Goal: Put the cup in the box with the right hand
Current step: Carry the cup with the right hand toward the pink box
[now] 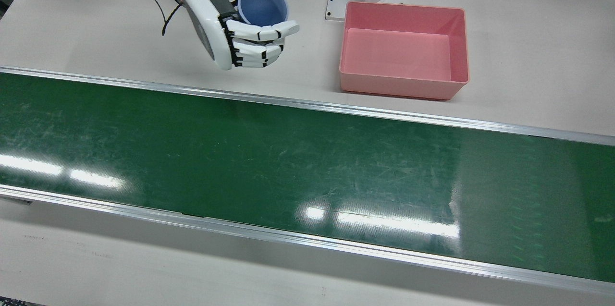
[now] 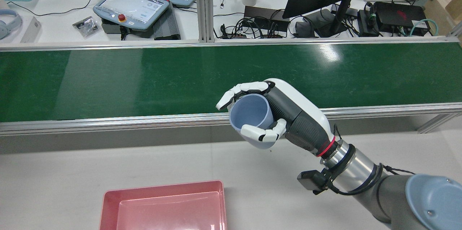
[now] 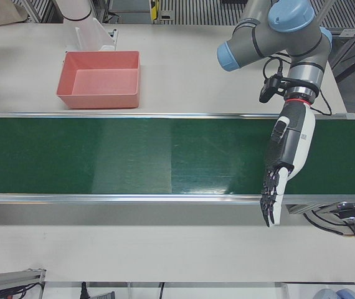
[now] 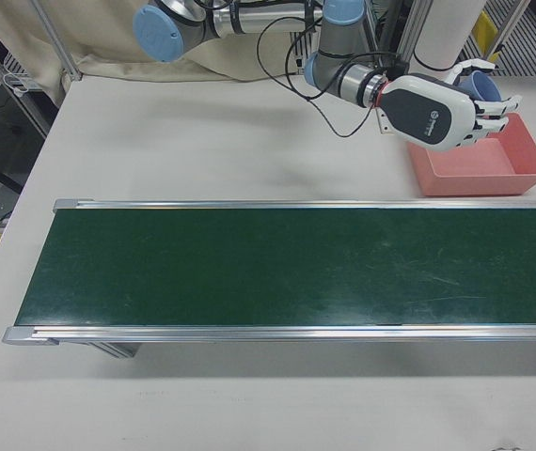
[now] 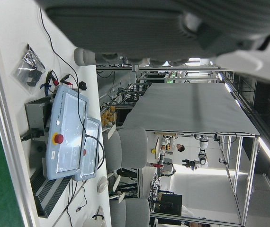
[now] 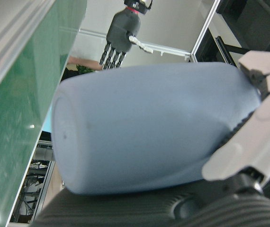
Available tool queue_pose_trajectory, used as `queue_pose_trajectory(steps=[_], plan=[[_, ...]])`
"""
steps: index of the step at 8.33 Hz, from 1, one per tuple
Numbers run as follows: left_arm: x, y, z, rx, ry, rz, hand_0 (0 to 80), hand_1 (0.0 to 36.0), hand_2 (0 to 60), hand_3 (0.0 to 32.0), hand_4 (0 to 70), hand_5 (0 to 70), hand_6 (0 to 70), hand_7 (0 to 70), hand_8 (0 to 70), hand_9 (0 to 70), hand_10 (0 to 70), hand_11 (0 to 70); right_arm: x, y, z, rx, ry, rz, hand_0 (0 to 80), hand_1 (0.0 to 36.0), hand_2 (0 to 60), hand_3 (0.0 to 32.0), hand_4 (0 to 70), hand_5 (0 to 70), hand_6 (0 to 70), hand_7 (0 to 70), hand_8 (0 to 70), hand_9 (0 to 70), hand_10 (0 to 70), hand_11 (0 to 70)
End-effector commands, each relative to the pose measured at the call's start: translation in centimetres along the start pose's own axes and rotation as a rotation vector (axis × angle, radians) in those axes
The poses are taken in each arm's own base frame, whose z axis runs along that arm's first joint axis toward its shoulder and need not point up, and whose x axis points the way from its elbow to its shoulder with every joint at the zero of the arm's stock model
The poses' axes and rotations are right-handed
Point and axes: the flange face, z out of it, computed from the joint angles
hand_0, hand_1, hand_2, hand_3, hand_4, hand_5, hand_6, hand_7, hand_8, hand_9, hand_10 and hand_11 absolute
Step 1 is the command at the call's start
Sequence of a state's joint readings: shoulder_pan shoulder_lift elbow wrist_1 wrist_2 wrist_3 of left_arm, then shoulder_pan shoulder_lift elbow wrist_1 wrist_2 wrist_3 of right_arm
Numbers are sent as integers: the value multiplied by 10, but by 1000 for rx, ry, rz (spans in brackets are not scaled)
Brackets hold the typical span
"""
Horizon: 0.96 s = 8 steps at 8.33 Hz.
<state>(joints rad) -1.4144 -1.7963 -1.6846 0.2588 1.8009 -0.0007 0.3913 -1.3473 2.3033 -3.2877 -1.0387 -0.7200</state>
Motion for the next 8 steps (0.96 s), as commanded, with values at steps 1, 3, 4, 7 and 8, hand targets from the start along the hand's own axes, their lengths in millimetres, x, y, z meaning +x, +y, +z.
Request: queue_pose_trajectory(steps=[1, 3, 4, 7, 8], plan=[[0, 0, 0, -1, 0, -1, 0, 0, 0, 0, 0, 0, 0, 0, 0, 0, 0, 0, 72, 71, -30, -46, 86, -25, 449, 94, 539, 0, 275, 231, 509, 700, 700, 700, 700, 700], [0, 0, 0, 1, 0, 1, 0, 0, 0, 0, 0, 0, 0, 0, 0, 0, 0, 0, 118, 66, -47, -33, 176, -33, 508, 139, 318, 0, 265, 186, 410, 700, 700, 700, 647, 700], [0, 0, 0, 1, 0, -1, 0, 0, 0, 0, 0, 0, 0, 0, 0, 0, 0, 0, 126, 66, -50, -33, 186, -31, 530, 158, 227, 0, 232, 153, 311, 700, 510, 700, 503, 700], [0, 0, 0, 1, 0, 1, 0, 0, 0, 0, 0, 0, 0, 0, 0, 0, 0, 0, 129, 70, -53, -37, 193, -19, 541, 212, 185, 130, 123, 52, 0, 13, 0, 0, 12, 43], [0, 0, 0, -1, 0, 1, 0, 0, 0, 0, 0, 0, 0, 0, 0, 0, 0, 0, 131, 70, -53, -38, 196, -17, 542, 210, 178, 318, 81, 55, 0, 31, 0, 0, 13, 45]])
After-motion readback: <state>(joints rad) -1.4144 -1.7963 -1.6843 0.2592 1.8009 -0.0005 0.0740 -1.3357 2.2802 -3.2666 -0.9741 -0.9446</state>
